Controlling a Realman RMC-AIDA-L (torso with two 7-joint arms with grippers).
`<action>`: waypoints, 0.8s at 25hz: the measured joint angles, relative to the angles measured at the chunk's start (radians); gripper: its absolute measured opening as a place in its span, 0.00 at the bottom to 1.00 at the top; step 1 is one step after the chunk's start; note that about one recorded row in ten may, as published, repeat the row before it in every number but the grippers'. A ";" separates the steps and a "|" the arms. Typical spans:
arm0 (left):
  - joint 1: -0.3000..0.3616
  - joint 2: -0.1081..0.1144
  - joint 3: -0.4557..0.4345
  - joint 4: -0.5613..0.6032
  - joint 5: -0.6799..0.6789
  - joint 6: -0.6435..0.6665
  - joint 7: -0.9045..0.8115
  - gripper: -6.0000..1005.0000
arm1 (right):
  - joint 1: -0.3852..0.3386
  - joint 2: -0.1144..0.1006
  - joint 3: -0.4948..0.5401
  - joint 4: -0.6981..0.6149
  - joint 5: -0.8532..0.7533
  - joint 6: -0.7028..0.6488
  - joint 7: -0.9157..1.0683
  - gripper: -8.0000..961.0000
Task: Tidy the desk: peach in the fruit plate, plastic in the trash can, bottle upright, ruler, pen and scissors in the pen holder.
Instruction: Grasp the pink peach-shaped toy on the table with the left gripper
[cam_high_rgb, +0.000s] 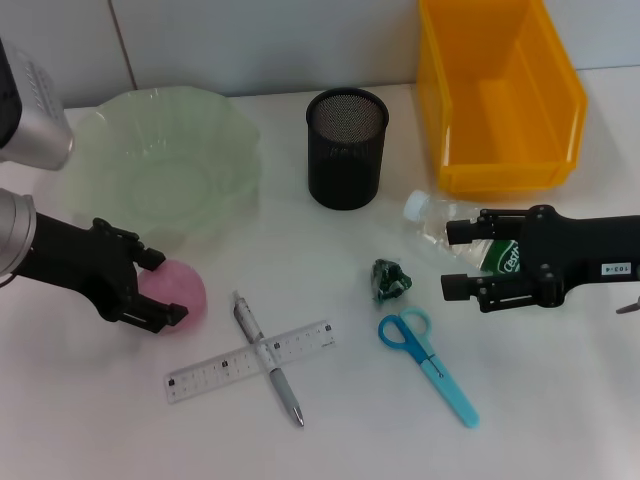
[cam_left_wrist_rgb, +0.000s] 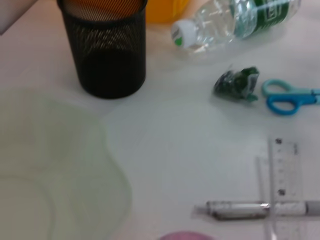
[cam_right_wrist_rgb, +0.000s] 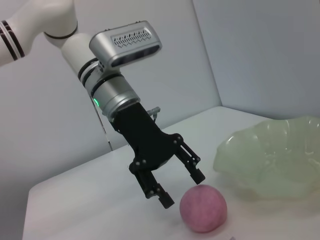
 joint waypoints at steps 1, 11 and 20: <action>-0.001 -0.004 -0.002 0.000 0.012 -0.005 0.000 0.77 | 0.001 0.000 0.000 0.000 0.000 0.000 0.000 0.85; -0.003 -0.013 0.002 -0.009 0.051 -0.065 0.005 0.77 | 0.006 0.000 0.000 0.000 -0.003 0.000 0.003 0.84; -0.009 -0.013 0.004 -0.058 0.052 -0.086 0.009 0.76 | 0.005 0.000 0.000 0.000 -0.004 0.000 0.009 0.84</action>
